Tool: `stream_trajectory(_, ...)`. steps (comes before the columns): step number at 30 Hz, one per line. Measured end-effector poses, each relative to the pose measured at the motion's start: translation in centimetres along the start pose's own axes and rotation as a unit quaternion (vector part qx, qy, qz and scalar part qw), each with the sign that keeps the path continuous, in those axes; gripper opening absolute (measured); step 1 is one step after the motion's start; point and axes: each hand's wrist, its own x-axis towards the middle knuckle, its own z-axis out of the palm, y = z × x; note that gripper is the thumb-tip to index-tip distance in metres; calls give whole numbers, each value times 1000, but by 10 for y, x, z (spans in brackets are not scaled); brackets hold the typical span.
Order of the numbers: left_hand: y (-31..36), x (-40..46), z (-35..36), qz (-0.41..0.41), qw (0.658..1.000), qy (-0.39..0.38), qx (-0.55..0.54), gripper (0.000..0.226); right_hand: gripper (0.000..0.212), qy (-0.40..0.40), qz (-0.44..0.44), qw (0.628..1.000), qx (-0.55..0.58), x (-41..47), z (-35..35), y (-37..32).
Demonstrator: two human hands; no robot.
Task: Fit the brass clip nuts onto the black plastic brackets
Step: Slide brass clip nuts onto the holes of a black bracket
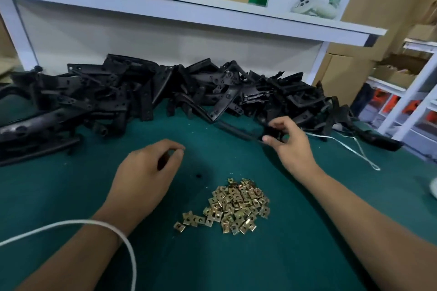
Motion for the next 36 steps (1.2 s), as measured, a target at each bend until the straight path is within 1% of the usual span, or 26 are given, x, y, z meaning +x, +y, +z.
stream_trajectory(1, 1, -1, 0, 22, 999, 7, 30, 22, 27, 32, -58, 998, -15, -8, -1, -8)
stream_trajectory(2, 3, -2, 1, 55, 996, 17, 64, 29, 22, 59, -122, 991, -23, -15, -2, -18)
stream_trajectory(4, 9, -2, 4, 134, 981, 34, 134, 51, 18, 77, -231, 970, -14, -27, 0, -44)
stream_trajectory(5, 12, 0, 6, 168, 972, 40, 159, 60, 18, 74, -265, 961, 4, -32, 4, -58)
stream_trajectory(6, 15, 0, 8, 192, 965, 37, 173, 68, 19, 67, -276, 958, 39, -38, 10, -72)
stream_trajectory(8, 20, 0, 14, 212, 963, 15, 168, 80, 24, 28, -251, 956, 152, -53, 23, -96)
stream_trajectory(9, 22, 0, 16, 222, 963, 1, 155, 79, 27, 1, -242, 948, 206, -60, 29, -105)
stream_trajectory(10, 23, 0, 17, 235, 962, -9, 142, 74, 27, -24, -242, 938, 248, -66, 33, -110)
stream_trajectory(12, 19, 2, 17, 248, 960, -17, 127, 52, 21, -64, -257, 923, 278, -70, 38, -110)
stream_trajectory(14, 17, 3, 15, 242, 961, -16, 130, 33, 16, -77, -265, 925, 260, -66, 35, -105)
stream_trajectory(15, 16, 4, 15, 241, 961, -14, 133, 27, 17, -81, -258, 931, 245, -62, 32, -101)
stream_trajectory(17, 14, 3, 17, 243, 958, 0, 153, 21, 25, -96, -218, 952, 194, -55, 23, -89)
stream_trajectory(18, 13, 3, 18, 235, 958, 10, 163, 18, 25, -107, -200, 962, 152, -53, 19, -81)
stream_trajectory(20, 10, 5, 18, 191, 964, 15, 182, 12, 16, -157, -199, 966, 48, -50, 11, -62)
stream_trajectory(21, 10, 6, 18, 161, 968, 5, 190, 9, 14, -198, -203, 959, 3, -51, 9, -54)
stream_trajectory(23, 9, 8, 20, 111, 972, -21, 205, 7, 16, -267, -192, 944, -41, -56, 6, -42)
stream_trajectory(24, 9, 8, 22, 98, 973, -32, 206, 6, 18, -278, -188, 941, -50, -57, 4, -40)
stream_trajectory(27, 11, 6, 23, 86, 978, -33, 187, 19, 23, -284, -188, 938, -67, -54, 2, -47)
stream_trajectory(29, 12, 4, 22, 75, 982, -23, 172, 10, 27, -293, -172, 937, -76, -52, 1, -54)
stream_trajectory(30, 11, 3, 22, 67, 983, -22, 168, 7, 25, -296, -167, 937, -81, -52, 2, -56)
stream_trajectory(31, 11, 4, 22, 62, 984, -23, 166, 10, 20, -298, -159, 938, -82, -53, 3, -57)
stream_trajectory(33, 11, 3, 23, 61, 984, -25, 166, 8, 8, -304, -123, 943, -55, -55, 6, -59)
stream_trajectory(36, 13, 3, 24, 64, 982, -15, 175, 14, 14, -323, -68, 944, -7, -58, 6, -56)
